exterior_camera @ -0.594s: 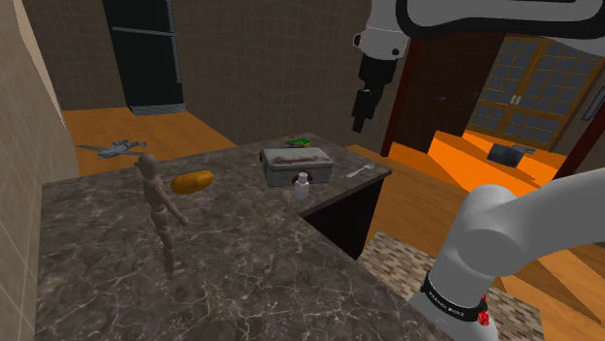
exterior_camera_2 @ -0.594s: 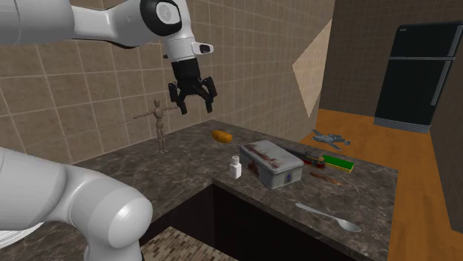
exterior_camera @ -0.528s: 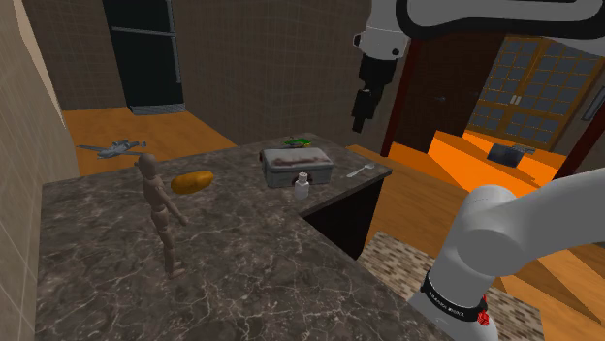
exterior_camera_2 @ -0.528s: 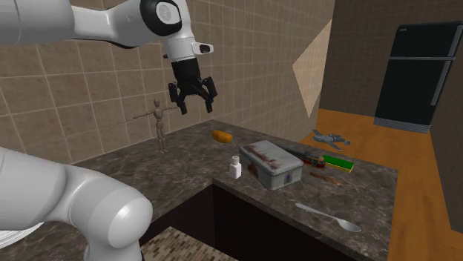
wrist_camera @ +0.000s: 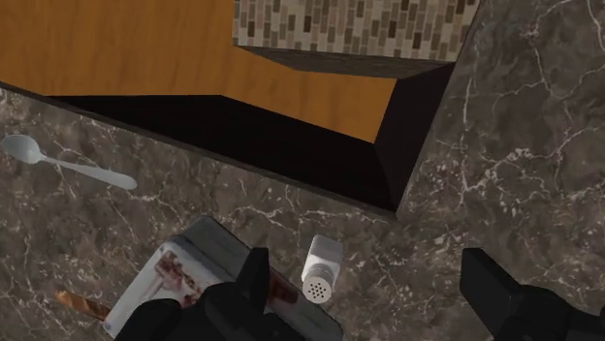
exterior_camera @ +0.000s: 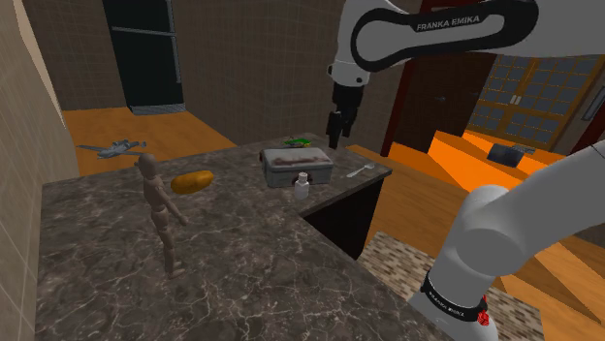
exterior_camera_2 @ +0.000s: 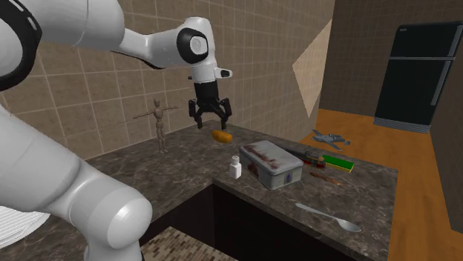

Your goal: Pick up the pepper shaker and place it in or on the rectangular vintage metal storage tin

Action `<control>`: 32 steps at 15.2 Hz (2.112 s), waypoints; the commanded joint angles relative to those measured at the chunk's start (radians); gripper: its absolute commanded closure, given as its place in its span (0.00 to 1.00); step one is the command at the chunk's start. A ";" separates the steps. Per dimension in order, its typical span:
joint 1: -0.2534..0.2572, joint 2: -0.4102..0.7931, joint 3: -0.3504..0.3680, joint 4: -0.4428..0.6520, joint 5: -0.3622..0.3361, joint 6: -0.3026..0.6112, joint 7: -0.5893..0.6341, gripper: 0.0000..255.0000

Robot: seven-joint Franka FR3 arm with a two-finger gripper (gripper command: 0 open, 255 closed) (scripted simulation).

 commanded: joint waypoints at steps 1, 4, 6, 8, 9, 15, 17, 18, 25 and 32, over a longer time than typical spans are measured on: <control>-0.005 0.061 -0.018 0.002 0.005 0.044 -0.012 0.00; -0.008 0.168 -0.038 0.018 0.021 0.111 -0.023 0.00; -0.009 0.242 -0.050 0.035 0.033 0.152 -0.033 0.00; -0.010 0.318 -0.061 0.056 0.048 0.190 -0.044 0.00; -0.011 0.356 -0.067 0.068 0.057 0.208 -0.051 0.00; -0.016 0.571 -0.087 0.154 0.113 0.287 -0.091 0.00; -0.016 0.582 -0.087 0.138 0.115 0.314 -0.092 0.00; -0.016 0.587 -0.087 0.130 0.115 0.327 -0.092 0.00; -0.016 0.615 -0.086 0.096 0.119 0.389 -0.095 0.00; -0.016 0.615 -0.086 0.096 0.119 0.389 -0.095 1.00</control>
